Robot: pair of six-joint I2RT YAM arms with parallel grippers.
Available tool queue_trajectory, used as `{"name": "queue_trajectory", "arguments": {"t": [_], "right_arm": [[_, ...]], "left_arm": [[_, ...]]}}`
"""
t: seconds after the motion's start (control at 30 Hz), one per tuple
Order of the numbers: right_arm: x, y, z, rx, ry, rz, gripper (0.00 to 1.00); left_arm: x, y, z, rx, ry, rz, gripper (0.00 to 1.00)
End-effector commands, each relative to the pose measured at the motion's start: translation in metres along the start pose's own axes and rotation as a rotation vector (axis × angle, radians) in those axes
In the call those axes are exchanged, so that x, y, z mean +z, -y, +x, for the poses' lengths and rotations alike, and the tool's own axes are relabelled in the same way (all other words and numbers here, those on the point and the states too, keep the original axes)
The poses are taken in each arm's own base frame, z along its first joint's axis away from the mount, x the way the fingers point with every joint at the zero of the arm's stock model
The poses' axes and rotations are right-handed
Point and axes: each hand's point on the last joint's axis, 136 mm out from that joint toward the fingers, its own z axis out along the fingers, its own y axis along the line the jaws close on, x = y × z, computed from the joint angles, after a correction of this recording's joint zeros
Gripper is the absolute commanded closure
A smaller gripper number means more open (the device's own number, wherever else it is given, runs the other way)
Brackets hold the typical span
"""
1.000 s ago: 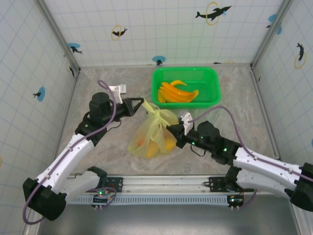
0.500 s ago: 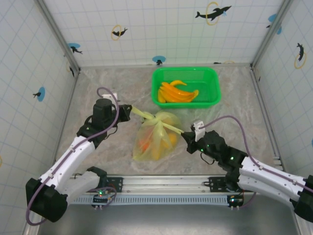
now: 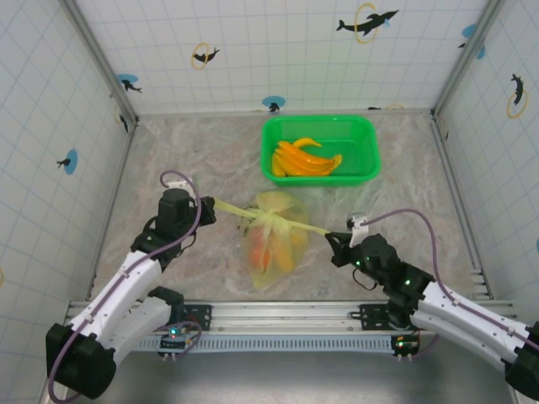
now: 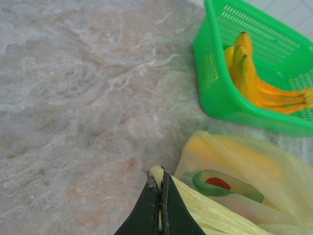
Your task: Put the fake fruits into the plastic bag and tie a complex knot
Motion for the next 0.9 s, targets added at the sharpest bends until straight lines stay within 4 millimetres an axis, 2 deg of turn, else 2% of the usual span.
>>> {"name": "queue_trajectory", "arguments": {"t": [0.0,0.27,0.43,0.6,0.77,0.8,0.83,0.87], "right_arm": [[-0.006,0.061,0.020,0.048,-0.010,0.269,1.00],[-0.017,0.098,0.023,0.136,0.009,0.434,1.00],[-0.016,0.102,0.019,0.180,0.003,0.426,1.00],[-0.003,0.077,0.016,0.124,-0.068,0.312,1.00],[0.005,0.038,-0.006,0.047,-0.068,0.162,0.99],[0.006,0.032,-0.010,0.036,-0.069,0.142,0.92],[0.007,0.024,-0.014,0.017,-0.075,0.110,0.79],[0.007,0.015,-0.019,-0.006,-0.079,0.078,0.69]], "left_arm": [[-0.008,-0.064,-0.020,-0.038,0.134,-0.288,1.00],[-0.006,-0.077,-0.013,-0.069,0.117,-0.325,1.00],[-0.007,-0.074,-0.018,-0.072,0.119,-0.319,1.00],[0.000,-0.062,-0.017,-0.070,0.098,-0.250,1.00],[0.008,-0.013,-0.018,-0.074,0.053,0.014,1.00],[0.008,-0.005,-0.018,-0.072,0.045,0.055,1.00],[0.008,0.001,-0.018,-0.077,0.036,0.082,0.97],[0.006,0.007,-0.019,-0.077,0.030,0.111,0.86]]}}
